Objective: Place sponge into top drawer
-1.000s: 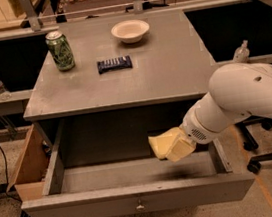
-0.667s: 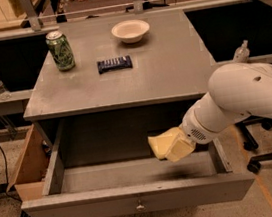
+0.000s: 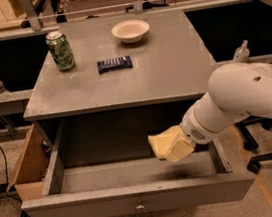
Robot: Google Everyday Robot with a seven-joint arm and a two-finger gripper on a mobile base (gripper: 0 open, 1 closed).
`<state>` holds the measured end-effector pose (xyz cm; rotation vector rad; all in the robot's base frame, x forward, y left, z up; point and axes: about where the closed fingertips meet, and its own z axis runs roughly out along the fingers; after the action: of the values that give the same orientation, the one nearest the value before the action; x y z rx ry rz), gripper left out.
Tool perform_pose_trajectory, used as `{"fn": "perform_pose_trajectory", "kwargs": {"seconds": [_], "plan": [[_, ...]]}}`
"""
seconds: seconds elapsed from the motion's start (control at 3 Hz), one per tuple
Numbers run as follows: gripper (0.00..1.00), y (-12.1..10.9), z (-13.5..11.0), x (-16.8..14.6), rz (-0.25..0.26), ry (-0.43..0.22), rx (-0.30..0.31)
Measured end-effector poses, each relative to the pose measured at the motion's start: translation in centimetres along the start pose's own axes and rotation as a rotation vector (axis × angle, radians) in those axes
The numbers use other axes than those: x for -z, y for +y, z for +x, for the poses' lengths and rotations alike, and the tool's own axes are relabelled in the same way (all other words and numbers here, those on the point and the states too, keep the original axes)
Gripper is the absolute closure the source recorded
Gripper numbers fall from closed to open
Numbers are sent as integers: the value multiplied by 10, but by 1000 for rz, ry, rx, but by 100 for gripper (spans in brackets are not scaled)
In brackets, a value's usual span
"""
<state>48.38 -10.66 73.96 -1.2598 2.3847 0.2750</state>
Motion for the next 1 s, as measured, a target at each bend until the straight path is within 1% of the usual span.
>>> {"fn": "perform_pose_trajectory", "kwargs": {"seconds": [0.33,0.67,1.0], "plan": [[0,1,0,0,0,0,2],[0,1,0,0,0,0,2],[0,1,1,3,-15,2,19]]}}
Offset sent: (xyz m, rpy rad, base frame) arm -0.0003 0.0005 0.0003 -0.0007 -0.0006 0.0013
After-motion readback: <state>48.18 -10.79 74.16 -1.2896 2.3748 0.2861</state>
